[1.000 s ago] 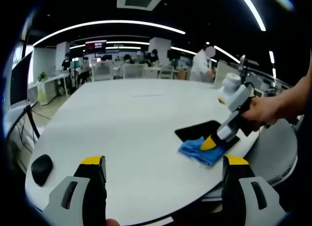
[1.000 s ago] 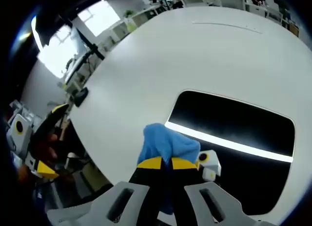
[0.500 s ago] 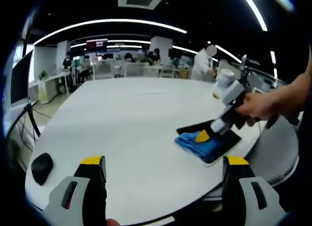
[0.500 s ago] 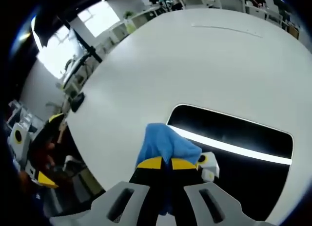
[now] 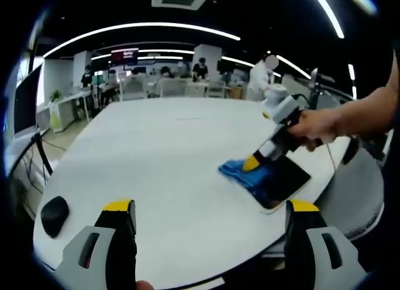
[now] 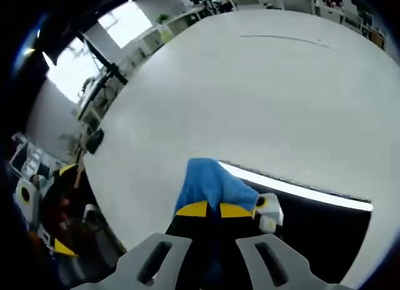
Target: Wipe the mirror surface with the cleaning cloth until all visible marks leave the cleaned area.
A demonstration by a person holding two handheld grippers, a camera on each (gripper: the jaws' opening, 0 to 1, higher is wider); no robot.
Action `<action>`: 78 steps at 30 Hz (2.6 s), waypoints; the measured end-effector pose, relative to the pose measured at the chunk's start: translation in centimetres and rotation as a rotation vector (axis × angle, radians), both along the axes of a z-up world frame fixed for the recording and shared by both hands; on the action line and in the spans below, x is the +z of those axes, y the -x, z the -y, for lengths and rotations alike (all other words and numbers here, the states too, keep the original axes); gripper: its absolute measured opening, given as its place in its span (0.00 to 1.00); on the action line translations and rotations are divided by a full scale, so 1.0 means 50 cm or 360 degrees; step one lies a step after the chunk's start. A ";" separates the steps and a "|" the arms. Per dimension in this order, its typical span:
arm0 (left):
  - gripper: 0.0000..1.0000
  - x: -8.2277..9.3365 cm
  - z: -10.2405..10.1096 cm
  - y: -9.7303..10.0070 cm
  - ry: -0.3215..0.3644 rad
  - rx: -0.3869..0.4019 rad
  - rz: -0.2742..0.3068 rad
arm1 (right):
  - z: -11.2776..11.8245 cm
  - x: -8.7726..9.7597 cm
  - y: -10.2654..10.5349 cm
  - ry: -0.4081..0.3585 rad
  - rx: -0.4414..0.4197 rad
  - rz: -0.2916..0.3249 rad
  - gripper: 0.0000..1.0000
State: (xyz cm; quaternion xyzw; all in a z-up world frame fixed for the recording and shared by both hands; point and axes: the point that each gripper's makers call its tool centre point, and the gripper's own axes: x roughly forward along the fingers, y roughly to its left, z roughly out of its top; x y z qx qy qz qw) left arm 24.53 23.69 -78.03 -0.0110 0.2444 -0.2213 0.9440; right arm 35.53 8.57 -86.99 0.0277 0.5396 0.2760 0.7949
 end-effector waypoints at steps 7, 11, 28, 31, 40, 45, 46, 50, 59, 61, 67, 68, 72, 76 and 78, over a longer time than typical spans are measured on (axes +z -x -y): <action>0.99 0.000 -0.001 0.000 -0.0005 0.0002 -0.0003 | -0.004 0.000 -0.029 0.0006 0.0020 -0.0009 0.00; 0.99 0.003 -0.012 0.002 -0.0010 0.0021 -0.0006 | -0.010 -0.002 -0.046 0.0022 0.0034 -0.0005 0.00; 0.99 -0.003 -0.005 0.005 -0.0014 0.0030 -0.0015 | -0.011 0.001 -0.051 0.0028 0.0100 0.0003 0.00; 0.99 -0.002 -0.007 0.005 -0.0016 0.0031 -0.0015 | -0.009 0.003 -0.050 0.0026 0.0106 0.0006 0.00; 0.99 -0.006 -0.005 0.007 -0.0011 0.0032 -0.0019 | 0.019 0.004 -0.052 0.0043 0.0095 0.0001 0.00; 0.99 -0.004 0.005 0.002 -0.0005 0.0018 -0.0014 | 0.041 0.001 -0.058 0.0056 0.0079 -0.0002 0.00; 0.99 -0.003 0.005 0.002 -0.0005 0.0016 -0.0013 | 0.046 0.001 -0.058 0.0059 0.0074 -0.0004 0.00; 0.99 -0.001 0.006 -0.001 -0.0003 0.0007 -0.0006 | 0.057 0.002 -0.057 0.0066 0.0062 -0.0005 0.00; 0.99 -0.001 0.008 -0.002 -0.0004 -0.0010 -0.0004 | 0.087 -0.001 -0.057 0.0079 0.0025 -0.0011 0.00; 0.99 0.000 0.011 -0.001 -0.0003 -0.0016 -0.0003 | 0.085 -0.002 -0.057 0.0078 0.0020 -0.0008 0.00; 0.99 0.003 0.014 -0.003 0.0002 -0.0021 0.0000 | 0.085 -0.003 -0.057 0.0087 0.0000 0.0007 0.00; 0.99 0.004 0.014 -0.003 0.0003 -0.0022 0.0002 | 0.084 -0.003 -0.055 0.0093 0.0001 0.0018 0.00; 1.00 0.009 0.014 -0.004 -0.0002 -0.0026 0.0012 | 0.083 -0.001 -0.042 0.0102 -0.0008 0.0014 0.00; 1.00 0.005 0.013 -0.005 -0.0035 -0.0042 0.0020 | 0.083 0.002 -0.023 0.0120 0.0013 0.0017 0.00; 1.00 0.008 0.014 -0.009 -0.0013 -0.0035 0.0028 | 0.085 0.003 -0.016 0.0122 0.0017 0.0018 0.00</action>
